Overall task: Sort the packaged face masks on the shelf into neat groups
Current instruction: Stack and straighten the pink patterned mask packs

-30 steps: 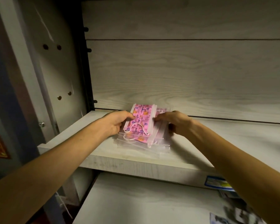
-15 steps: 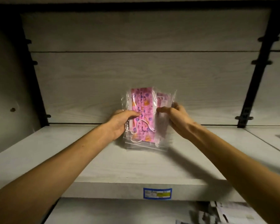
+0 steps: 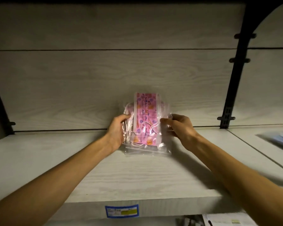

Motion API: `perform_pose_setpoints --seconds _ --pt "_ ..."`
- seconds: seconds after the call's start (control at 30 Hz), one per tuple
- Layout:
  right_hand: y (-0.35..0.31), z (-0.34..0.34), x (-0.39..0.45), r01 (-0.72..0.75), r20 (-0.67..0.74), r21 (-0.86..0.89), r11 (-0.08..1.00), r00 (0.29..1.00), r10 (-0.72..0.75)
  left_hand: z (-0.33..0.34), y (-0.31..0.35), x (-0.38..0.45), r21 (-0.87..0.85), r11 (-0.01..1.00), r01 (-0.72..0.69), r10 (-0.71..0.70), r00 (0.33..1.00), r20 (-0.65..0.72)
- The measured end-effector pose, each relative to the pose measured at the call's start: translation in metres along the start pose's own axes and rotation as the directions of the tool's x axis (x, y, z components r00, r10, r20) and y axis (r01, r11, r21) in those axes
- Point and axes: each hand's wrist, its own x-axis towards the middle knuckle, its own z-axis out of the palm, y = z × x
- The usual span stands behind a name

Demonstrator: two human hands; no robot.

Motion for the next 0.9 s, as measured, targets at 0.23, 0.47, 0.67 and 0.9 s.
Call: perform_pose_setpoints --seconds 0.23,0.47,0.67,0.9 --pt "-0.005 0.003 0.001 -0.053 -0.062 0.147 0.988 0.996 0.063 -0.012 -0.009 -0.002 0.08 0.995 -0.068 0.068 0.998 0.001" --pt "-0.008 -0.001 -0.005 -0.102 0.088 0.09 0.991 0.992 0.094 -0.015 -0.017 0.002 0.138 0.976 -0.171 0.173 0.985 -0.005" --pt "-0.009 -0.007 -0.004 -0.091 0.042 0.142 0.986 0.995 0.086 -0.018 -0.011 0.002 0.069 0.987 -0.147 0.147 0.989 0.003" --pt "-0.012 -0.009 -0.006 -0.093 0.03 0.209 0.973 0.996 0.089 -0.017 -0.004 -0.004 0.033 0.997 -0.066 0.064 0.996 0.057"
